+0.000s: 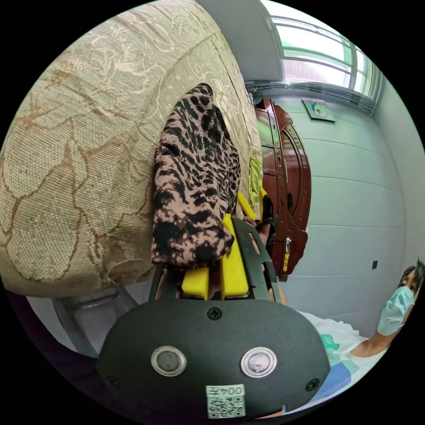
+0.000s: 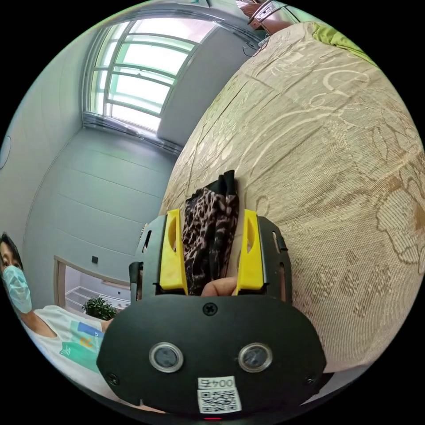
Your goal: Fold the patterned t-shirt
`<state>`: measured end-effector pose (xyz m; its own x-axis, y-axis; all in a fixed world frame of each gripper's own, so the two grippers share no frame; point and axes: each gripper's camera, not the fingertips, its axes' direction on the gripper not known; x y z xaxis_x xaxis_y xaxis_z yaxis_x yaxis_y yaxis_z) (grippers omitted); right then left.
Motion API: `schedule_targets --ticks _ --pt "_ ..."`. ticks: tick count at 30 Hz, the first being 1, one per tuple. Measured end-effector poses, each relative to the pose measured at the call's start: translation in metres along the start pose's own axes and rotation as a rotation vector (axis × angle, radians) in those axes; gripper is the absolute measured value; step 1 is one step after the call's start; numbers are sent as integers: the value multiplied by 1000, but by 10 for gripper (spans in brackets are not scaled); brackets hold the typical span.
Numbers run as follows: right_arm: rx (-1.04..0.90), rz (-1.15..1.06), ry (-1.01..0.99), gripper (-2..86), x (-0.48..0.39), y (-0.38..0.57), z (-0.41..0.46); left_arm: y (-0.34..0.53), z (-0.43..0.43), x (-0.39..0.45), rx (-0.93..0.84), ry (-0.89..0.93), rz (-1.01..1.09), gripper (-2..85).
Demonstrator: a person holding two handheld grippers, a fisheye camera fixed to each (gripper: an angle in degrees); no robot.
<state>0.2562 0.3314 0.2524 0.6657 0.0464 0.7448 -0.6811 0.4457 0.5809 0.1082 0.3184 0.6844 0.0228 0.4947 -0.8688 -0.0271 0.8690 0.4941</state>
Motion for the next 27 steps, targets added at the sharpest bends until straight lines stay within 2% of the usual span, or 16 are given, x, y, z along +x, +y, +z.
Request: schedule_targets --ticks 9,15,27 --pt "110 65 65 183 21 14 14 -4 -43 9 -46 19 -12 33" --pt "62 13 58 176 11 35 24 -4 -54 27 -58 37 -8 33" --pt "-17 53 -151 138 12 65 51 6 -72 73 -62 46 -10 31"
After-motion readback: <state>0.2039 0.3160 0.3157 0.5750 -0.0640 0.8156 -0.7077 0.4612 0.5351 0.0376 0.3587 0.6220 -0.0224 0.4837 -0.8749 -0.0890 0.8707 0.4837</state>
